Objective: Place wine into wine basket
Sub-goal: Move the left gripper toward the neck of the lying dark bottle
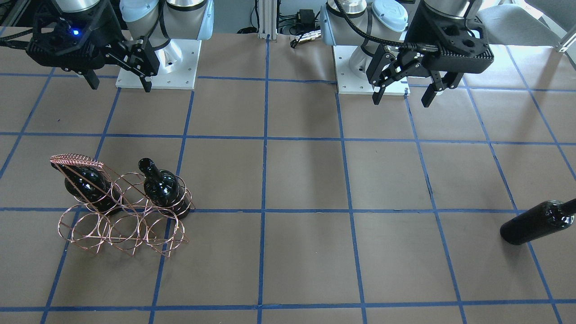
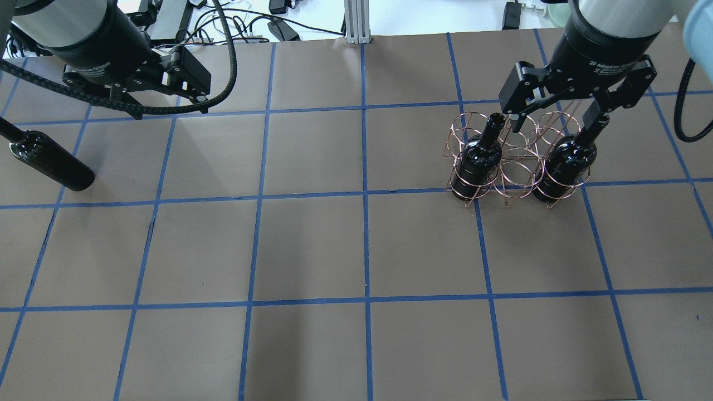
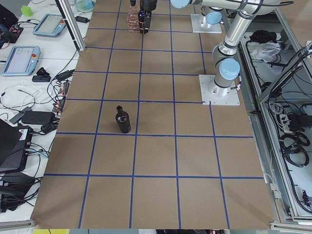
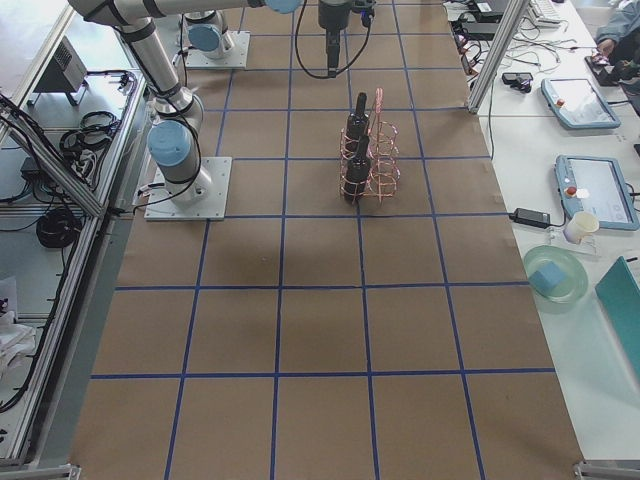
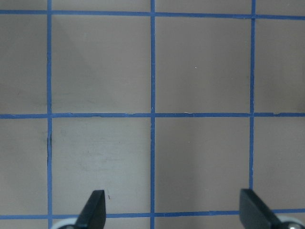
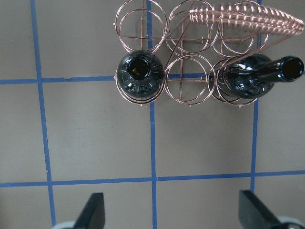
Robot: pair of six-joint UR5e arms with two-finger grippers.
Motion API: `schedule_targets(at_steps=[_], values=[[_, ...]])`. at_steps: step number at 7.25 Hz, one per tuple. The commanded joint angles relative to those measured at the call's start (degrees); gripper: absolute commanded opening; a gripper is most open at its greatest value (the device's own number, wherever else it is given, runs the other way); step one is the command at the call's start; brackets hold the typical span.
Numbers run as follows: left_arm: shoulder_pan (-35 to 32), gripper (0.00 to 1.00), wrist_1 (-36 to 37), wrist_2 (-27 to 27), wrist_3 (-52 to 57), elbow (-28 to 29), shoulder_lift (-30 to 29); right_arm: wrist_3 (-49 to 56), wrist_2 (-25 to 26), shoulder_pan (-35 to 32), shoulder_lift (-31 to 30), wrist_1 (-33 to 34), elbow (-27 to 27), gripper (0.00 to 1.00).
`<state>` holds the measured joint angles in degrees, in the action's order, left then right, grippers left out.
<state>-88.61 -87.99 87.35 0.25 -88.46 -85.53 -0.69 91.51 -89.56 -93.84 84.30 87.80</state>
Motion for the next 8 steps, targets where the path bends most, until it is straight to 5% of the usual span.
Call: schedule_targets(at_steps=[1, 8], values=[[-0.1, 1.00, -0.2, 0.3, 0.2, -0.5, 0.3, 0.2, 0.0, 0.0, 0.0, 0.2, 0.0, 1.00], [1.4, 1.00, -0.2, 0.6, 1.1, -0.7, 0.0, 0.2, 0.2, 0.0, -0.6, 0.4, 1.7, 1.00]])
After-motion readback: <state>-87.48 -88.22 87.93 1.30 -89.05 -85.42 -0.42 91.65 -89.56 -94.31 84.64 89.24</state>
